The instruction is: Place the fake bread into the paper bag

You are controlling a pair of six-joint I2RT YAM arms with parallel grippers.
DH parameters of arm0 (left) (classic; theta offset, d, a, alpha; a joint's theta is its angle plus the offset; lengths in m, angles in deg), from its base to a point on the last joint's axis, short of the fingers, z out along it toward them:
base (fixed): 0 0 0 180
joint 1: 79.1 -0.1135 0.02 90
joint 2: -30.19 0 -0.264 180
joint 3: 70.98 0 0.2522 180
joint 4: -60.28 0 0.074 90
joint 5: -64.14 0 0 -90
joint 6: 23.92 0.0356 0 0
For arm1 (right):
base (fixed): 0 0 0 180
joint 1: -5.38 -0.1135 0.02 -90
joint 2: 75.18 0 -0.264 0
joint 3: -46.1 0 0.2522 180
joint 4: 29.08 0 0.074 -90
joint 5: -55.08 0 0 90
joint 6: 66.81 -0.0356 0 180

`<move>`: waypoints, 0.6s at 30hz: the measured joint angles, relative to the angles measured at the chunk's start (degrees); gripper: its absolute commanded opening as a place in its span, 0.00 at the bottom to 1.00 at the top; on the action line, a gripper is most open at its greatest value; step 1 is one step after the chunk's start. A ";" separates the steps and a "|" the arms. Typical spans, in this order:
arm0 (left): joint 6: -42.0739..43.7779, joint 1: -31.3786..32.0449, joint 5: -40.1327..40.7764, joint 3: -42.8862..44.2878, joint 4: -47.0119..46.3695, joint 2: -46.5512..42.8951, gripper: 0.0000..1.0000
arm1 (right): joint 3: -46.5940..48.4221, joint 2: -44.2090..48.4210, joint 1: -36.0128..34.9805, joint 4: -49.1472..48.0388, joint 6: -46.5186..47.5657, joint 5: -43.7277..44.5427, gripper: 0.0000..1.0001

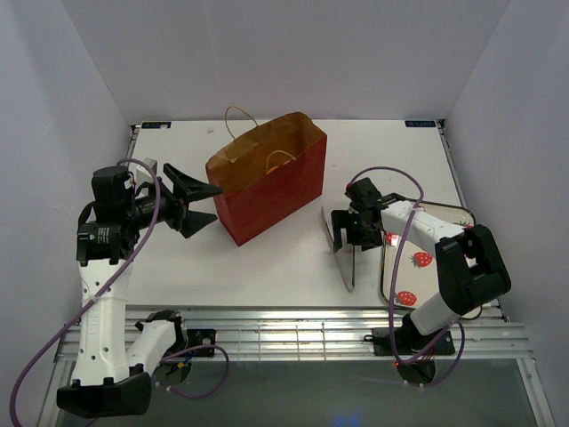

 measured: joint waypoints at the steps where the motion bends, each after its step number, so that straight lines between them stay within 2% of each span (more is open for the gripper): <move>1: 0.00 0.00 0.00 0.02 0.02 -0.13 0.85 | 0.00 0.02 0.00 0.02 0.00 0.11 0.92; 4: -0.02 0.00 -0.02 0.00 0.15 -0.57 0.85 | 0.00 0.39 0.00 0.35 0.00 0.17 0.95; 6: -0.02 0.00 -0.04 0.00 0.22 -0.92 0.85 | 0.00 1.07 0.00 0.66 0.04 0.20 0.90; 11: -0.07 0.00 -0.20 -0.66 0.31 -2.47 0.85 | 0.02 4.66 0.00 1.73 -0.02 1.20 0.90; 18: -0.72 0.00 -0.55 -7.91 0.17 -7.52 0.85 | -0.02 7.04 0.00 2.67 -0.85 -1.51 0.90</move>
